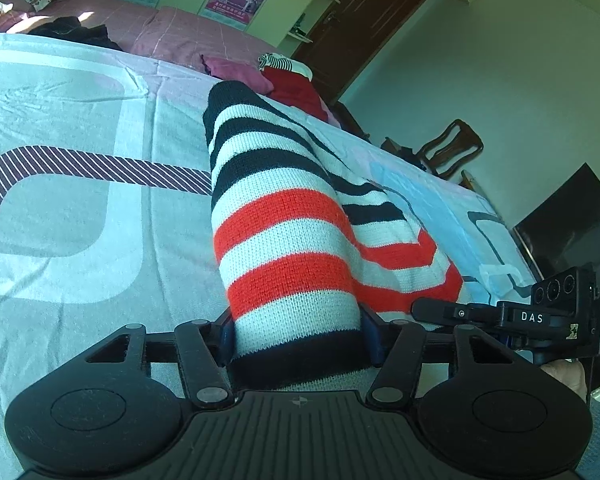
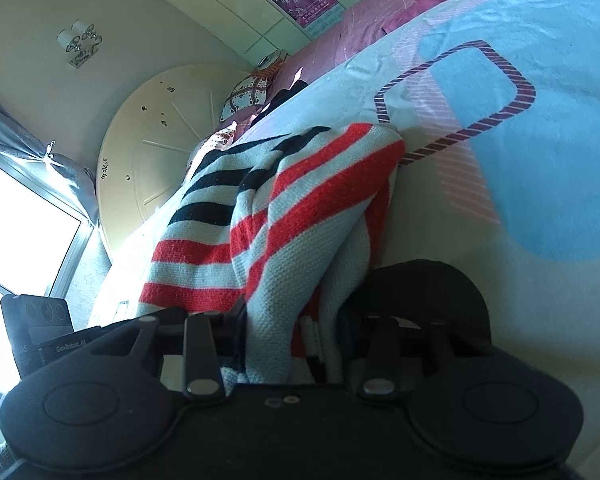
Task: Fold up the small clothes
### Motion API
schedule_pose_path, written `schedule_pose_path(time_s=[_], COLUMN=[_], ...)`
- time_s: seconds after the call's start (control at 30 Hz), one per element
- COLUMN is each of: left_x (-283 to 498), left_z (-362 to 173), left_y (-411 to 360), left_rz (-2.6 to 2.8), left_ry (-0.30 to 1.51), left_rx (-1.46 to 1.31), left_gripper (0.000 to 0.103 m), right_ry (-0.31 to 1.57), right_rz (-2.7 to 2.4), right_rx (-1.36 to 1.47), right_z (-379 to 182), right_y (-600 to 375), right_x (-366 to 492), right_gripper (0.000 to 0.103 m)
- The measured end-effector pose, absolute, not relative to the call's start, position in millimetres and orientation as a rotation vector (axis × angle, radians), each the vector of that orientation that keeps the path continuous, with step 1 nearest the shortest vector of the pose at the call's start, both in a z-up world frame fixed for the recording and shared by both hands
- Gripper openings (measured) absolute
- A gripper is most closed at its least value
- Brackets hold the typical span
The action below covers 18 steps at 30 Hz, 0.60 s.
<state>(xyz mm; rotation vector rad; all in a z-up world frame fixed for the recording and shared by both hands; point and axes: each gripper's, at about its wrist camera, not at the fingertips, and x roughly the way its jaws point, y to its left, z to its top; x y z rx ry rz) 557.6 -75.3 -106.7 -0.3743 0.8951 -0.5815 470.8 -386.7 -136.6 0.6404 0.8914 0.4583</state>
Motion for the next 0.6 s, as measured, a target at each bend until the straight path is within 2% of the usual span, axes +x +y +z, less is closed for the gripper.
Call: schedule_pose_path(time_s=[0.23, 0.6], left_x=[553.5, 523.4], left_z=[-99.5, -49.0], left_y=[-76.8, -70.3], left_rz=[-0.573, -0.573], left_ry=[0.882, 0.798], left_rx=[-0.355, -0.361], left_gripper=[0.055, 0.054], right_ry=[0.878, 0.801], right_rz=[0.467, 0.544], right_rx=[0.679, 0.626], right_z=[-137.1, -84.9], right_y=[-391.7, -386.2], right_x=[468.0, 450.9], right_gripper=[0.039, 0.039])
